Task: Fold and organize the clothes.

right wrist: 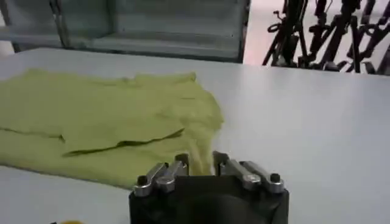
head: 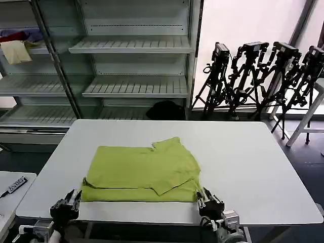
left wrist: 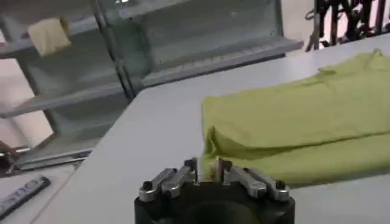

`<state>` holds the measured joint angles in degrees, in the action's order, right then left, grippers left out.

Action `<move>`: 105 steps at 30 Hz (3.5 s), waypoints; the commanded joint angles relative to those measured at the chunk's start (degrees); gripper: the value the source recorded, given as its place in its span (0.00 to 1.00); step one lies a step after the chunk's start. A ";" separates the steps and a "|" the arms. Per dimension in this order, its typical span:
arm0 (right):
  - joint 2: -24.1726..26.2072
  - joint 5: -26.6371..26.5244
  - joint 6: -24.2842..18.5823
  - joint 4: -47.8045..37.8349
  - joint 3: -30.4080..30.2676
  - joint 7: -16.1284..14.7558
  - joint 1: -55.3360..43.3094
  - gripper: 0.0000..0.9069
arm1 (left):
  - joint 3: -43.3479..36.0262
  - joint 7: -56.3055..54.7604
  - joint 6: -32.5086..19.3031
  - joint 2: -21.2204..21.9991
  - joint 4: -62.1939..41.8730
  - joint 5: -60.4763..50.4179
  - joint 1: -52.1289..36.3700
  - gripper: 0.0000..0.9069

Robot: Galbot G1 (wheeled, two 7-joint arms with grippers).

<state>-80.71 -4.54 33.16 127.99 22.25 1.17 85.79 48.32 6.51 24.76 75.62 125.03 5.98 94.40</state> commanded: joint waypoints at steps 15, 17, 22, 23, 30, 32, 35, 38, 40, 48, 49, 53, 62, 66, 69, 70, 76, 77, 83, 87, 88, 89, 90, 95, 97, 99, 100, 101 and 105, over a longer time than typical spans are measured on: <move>-5.53 -4.81 0.53 -32.99 -4.99 -0.36 -40.96 1.00 | -14.21 6.70 8.37 -12.50 -25.31 9.21 -39.54 1.00; -6.46 -4.80 0.54 -36.00 -5.20 -0.29 -42.70 1.00 | -15.56 7.25 8.37 -13.16 -27.87 9.21 -41.57 1.00; -9.33 -3.02 0.46 -44.64 -5.01 -0.38 -46.55 1.00 | -18.32 9.07 8.37 -14.55 -33.76 8.81 -45.64 1.00; -9.71 -2.34 0.44 -45.08 -4.94 -0.45 -46.92 1.00 | -18.87 9.53 8.36 -14.62 -35.54 8.46 -46.62 1.00; -11.72 1.52 0.27 -50.97 -4.18 -0.94 -48.98 1.00 | -20.15 11.23 8.31 -14.47 -41.75 6.06 -49.63 1.00; -11.98 1.88 0.26 -51.77 -4.06 -1.05 -49.24 1.00 | -20.36 11.39 8.29 -14.42 -43.81 5.65 -50.59 1.00; -12.15 2.13 0.24 -52.21 -4.03 -1.24 -49.51 1.00 | -20.74 11.69 8.29 -14.42 -46.51 5.08 -52.09 1.00; -12.21 2.20 0.24 -52.40 -4.13 -1.24 -49.59 1.00 | -21.12 12.02 8.28 -14.22 -48.86 4.02 -53.13 1.00; -12.34 2.48 0.23 -52.45 -4.11 -1.19 -49.51 1.00 | -21.07 12.18 8.27 -13.92 -49.65 3.57 -53.33 1.00; -12.23 3.11 0.19 -52.57 -3.90 -1.25 -48.69 1.00 | -20.49 12.68 8.27 -13.68 -48.65 4.29 -52.17 1.00; -12.22 3.10 0.19 -52.56 -3.91 -1.24 -48.65 1.00 | -20.46 12.74 8.27 -13.71 -48.21 4.43 -51.97 1.00; -12.23 3.54 0.19 -52.59 -4.04 -1.29 -48.60 1.00 | -20.40 12.80 8.27 -13.63 -47.80 4.50 -51.55 1.00; -12.70 5.60 0.20 -52.64 -4.33 -1.76 -47.92 0.28 | -19.96 12.95 8.23 -12.98 -47.66 4.68 -50.74 0.37; -12.51 5.83 0.20 -51.86 -4.51 -2.03 -47.11 0.03 | -19.73 13.21 8.24 -12.96 -47.23 5.15 -50.38 0.03; -12.41 5.89 0.19 -51.49 -4.59 -2.19 -46.79 0.00 | -19.67 13.52 8.25 -12.99 -46.94 5.23 -50.14 0.01; -12.39 5.89 0.21 -51.36 -4.61 -2.20 -46.72 0.00 | -19.67 13.60 8.25 -13.01 -46.86 5.24 -50.06 0.01; -12.33 6.19 0.21 -50.36 -4.86 -2.63 -46.40 0.00 | -19.63 14.07 8.26 -12.78 -46.71 5.24 -49.83 0.01; -12.33 6.18 0.21 -50.12 -4.89 -2.71 -46.34 0.00 | -19.64 14.23 8.25 -12.78 -46.61 5.26 -49.76 0.01; -12.30 5.97 0.18 -48.53 -4.86 -2.96 -45.62 0.00 | -19.45 14.43 8.07 -12.48 -46.03 5.71 -49.66 0.01; -12.37 4.60 0.13 -46.35 -4.57 -2.53 -44.77 0.00 | -18.65 12.81 7.18 -12.36 -44.36 7.95 -49.46 0.00; -12.12 2.81 0.12 -44.67 -4.58 -2.31 -44.28 0.00 | -18.11 12.46 7.19 -12.41 -43.64 8.79 -49.25 0.00; -11.83 1.83 0.13 -43.19 -4.63 -2.21 -43.93 0.00 | -17.70 12.25 7.19 -12.60 -42.75 9.64 -48.96 0.00; -11.56 1.18 0.16 -41.83 -4.74 -1.97 -43.62 0.00 | -17.23 12.21 7.20 -12.90 -41.96 10.49 -48.62 0.00; -9.59 -0.29 0.23 -35.60 -5.89 -1.88 -40.47 0.00 | -15.05 12.59 7.52 -14.30 -38.20 13.15 -45.87 0.00; -9.30 -0.21 0.26 -33.73 -5.73 -2.10 -38.59 0.00 | -14.12 12.93 7.49 -14.76 -36.85 13.87 -44.51 0.00; -8.76 -0.35 0.28 -31.98 -5.85 -2.16 -37.10 0.00 | -12.99 13.35 7.31 -15.07 -34.73 14.64 -41.77 0.00; -8.30 -0.40 0.30 -30.53 -5.90 -2.33 -35.80 0.00 | -12.33 13.43 7.25 -15.20 -33.81 15.30 -40.69 0.00; -7.86 -0.42 0.30 -28.84 -5.92 -2.51 -34.37 0.00 | -11.52 13.66 7.21 -15.27 -32.52 16.11 -39.14 0.00; -6.60 -0.84 0.35 -24.05 -5.92 -2.83 -29.86 0.00 | -9.42 14.06 7.07 -15.16 -28.98 18.10 -35.51 0.00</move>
<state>-91.96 -3.95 33.53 93.35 16.53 -1.54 48.07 34.09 20.17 32.19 60.96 87.18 18.86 50.25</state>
